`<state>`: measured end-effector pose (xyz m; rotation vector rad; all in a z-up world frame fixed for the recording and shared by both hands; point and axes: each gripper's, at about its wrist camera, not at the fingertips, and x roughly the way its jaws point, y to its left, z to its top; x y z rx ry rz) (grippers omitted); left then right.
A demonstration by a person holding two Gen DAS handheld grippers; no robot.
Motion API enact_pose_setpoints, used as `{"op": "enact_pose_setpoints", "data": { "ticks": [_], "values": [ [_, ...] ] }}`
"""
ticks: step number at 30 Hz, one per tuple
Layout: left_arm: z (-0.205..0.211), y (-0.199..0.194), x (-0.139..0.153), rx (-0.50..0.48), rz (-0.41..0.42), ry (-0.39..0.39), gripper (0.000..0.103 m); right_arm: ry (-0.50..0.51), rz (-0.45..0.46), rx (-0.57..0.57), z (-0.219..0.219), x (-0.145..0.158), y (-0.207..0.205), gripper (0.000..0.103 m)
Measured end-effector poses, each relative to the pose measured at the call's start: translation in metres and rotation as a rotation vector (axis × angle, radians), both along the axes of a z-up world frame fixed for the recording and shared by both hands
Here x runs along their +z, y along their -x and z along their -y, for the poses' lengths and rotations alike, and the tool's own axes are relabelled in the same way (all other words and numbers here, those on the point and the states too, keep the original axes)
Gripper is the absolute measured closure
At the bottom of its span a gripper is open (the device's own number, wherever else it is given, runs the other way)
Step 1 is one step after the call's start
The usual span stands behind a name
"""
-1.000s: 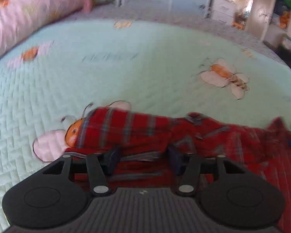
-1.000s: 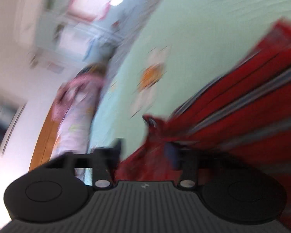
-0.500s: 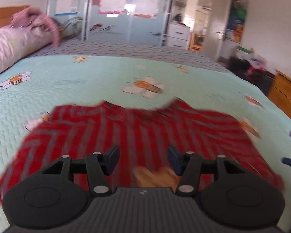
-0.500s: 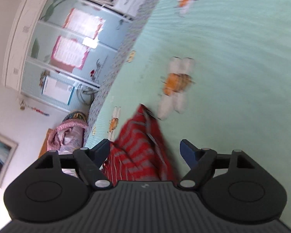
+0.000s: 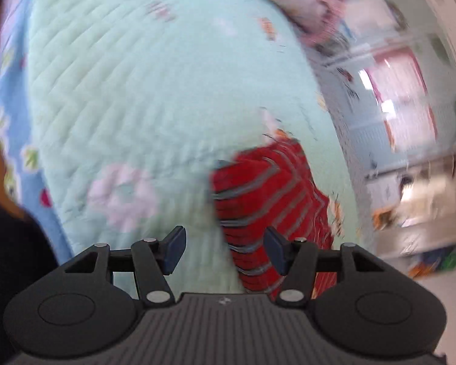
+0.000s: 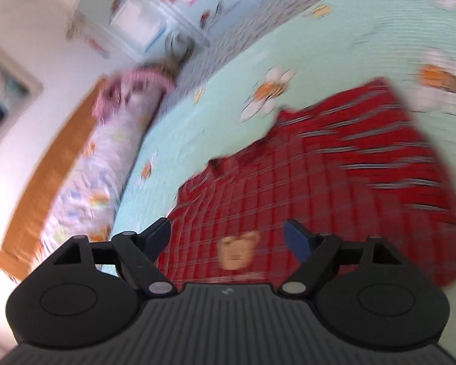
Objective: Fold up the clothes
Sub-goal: 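Grasp the shirt edge with both grippers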
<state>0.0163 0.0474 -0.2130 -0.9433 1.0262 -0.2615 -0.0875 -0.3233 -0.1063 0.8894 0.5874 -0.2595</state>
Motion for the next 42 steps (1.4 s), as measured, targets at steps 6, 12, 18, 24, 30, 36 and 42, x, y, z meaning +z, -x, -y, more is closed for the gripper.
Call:
{"op": "enact_pose_setpoints", "data": {
  "ticks": [6,12,18,24,30,36,42],
  "values": [
    [0.003,-0.025,-0.028,0.015,-0.106,0.215,0.042,0.230,-0.273,0.224,-0.082,0.045,-0.176,0.019],
    [0.010,-0.043,-0.041,0.001,-0.134,0.319,0.041,0.323,-0.553,0.315,-0.150,0.023,-0.333,0.019],
    [0.016,-0.054,-0.047,-0.031,-0.075,0.357,0.041,0.505,-0.804,0.347,-0.193,-0.040,-0.412,0.020],
    [0.027,-0.072,-0.055,-0.082,-0.037,0.414,0.040,0.621,-0.962,0.349,-0.210,-0.081,-0.435,0.021],
    [0.033,-0.073,-0.056,-0.112,0.032,0.430,0.039,0.657,-1.006,0.291,-0.205,-0.103,-0.439,0.020],
    [0.035,-0.074,-0.059,-0.122,0.069,0.436,0.052,0.632,-1.002,0.324,-0.206,-0.101,-0.436,0.066],
    [0.031,-0.074,-0.062,-0.144,0.104,0.422,0.078,0.642,-0.967,0.309,-0.202,-0.091,-0.427,0.086]
  ]
}}
